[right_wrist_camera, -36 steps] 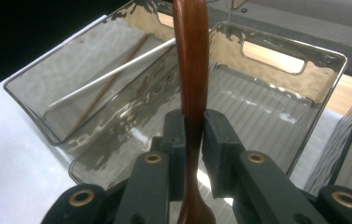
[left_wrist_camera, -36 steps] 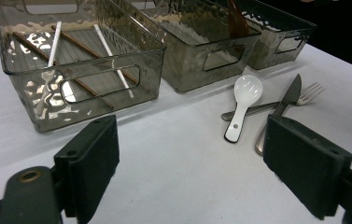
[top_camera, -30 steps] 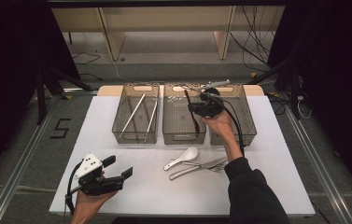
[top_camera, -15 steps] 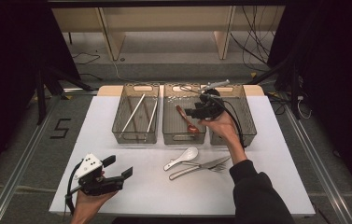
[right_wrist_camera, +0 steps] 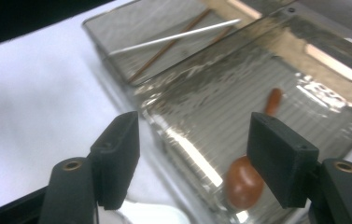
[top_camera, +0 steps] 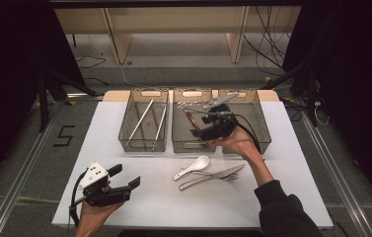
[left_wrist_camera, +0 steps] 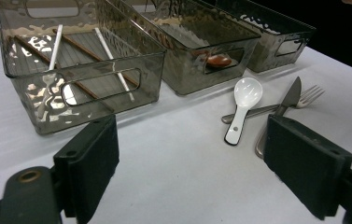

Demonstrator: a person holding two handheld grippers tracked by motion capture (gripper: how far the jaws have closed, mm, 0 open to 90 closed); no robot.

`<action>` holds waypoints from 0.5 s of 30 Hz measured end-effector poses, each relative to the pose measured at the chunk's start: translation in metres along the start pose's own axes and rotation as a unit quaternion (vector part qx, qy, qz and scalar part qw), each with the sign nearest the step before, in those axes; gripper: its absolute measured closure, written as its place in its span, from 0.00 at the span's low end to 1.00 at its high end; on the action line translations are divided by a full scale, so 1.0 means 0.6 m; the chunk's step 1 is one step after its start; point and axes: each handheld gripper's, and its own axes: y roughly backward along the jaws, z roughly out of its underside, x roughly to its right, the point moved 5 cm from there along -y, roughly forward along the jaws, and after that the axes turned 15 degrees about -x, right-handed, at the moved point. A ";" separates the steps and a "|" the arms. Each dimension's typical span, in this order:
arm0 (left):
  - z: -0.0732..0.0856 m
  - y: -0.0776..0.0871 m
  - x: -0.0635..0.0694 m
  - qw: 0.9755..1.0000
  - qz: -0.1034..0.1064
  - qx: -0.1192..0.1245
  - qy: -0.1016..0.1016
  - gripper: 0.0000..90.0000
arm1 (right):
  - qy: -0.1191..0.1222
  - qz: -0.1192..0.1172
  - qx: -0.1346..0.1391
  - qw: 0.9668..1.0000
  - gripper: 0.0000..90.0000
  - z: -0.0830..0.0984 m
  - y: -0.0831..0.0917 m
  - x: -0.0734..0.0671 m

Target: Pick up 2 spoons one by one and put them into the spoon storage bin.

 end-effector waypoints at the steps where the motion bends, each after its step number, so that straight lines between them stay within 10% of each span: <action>1: 0.000 0.000 0.000 1.000 0.000 0.000 0.000 0.20 | 0.005 -0.003 -0.005 1.000 0.38 0.002 -0.003 -0.006; 15: 0.000 0.000 -0.001 1.000 0.000 -0.001 0.000 0.20 | 0.075 -0.024 -0.062 0.995 0.38 0.032 -0.053 -0.057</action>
